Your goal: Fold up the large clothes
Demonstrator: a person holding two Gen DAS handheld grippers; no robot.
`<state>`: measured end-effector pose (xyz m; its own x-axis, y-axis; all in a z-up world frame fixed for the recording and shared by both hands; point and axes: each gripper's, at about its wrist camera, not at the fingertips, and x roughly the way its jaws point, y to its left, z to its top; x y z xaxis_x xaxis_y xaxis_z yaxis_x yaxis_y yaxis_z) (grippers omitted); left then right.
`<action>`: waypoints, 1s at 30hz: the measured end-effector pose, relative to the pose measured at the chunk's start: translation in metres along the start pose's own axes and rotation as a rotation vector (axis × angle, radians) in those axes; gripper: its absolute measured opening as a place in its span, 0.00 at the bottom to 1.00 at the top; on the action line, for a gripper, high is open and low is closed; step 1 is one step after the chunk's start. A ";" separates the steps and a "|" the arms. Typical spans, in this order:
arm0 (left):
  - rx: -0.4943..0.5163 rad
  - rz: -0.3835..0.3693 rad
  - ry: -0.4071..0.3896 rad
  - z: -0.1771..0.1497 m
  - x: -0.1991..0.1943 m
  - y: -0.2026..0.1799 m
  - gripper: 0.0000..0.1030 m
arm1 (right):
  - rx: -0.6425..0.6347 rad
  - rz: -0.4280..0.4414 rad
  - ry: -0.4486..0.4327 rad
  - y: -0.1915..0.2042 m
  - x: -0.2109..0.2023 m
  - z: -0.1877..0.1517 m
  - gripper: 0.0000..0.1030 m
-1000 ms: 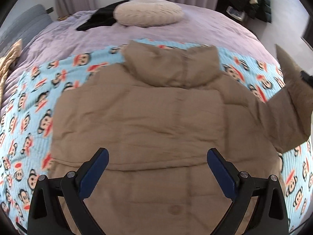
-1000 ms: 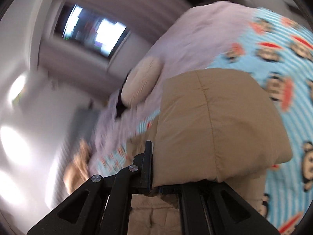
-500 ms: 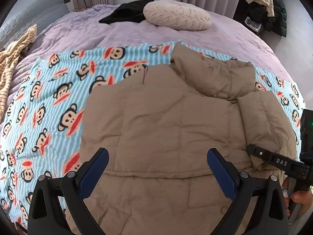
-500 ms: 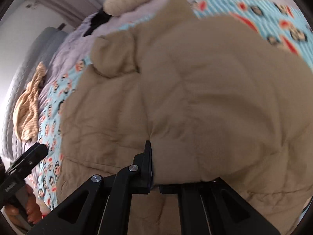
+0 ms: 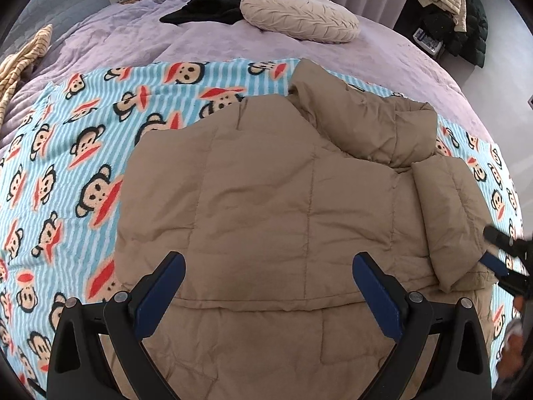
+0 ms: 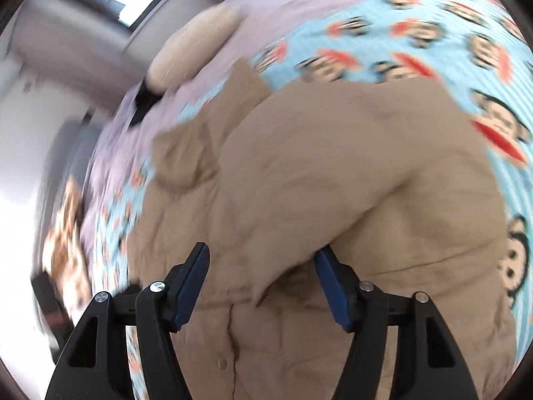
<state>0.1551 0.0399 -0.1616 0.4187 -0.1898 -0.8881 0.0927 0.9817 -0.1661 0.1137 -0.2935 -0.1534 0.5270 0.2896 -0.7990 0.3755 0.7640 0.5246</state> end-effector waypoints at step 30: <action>-0.075 -0.369 0.161 0.013 0.056 -0.004 0.61 | 0.127 -0.059 0.149 -0.066 -0.012 -0.023 0.60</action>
<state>0.1904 0.0250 -0.2052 0.2223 -0.5312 -0.8176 0.1419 0.8472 -0.5119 0.0652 -0.3340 -0.1854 0.3860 0.3359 -0.8591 0.5004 0.7061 0.5009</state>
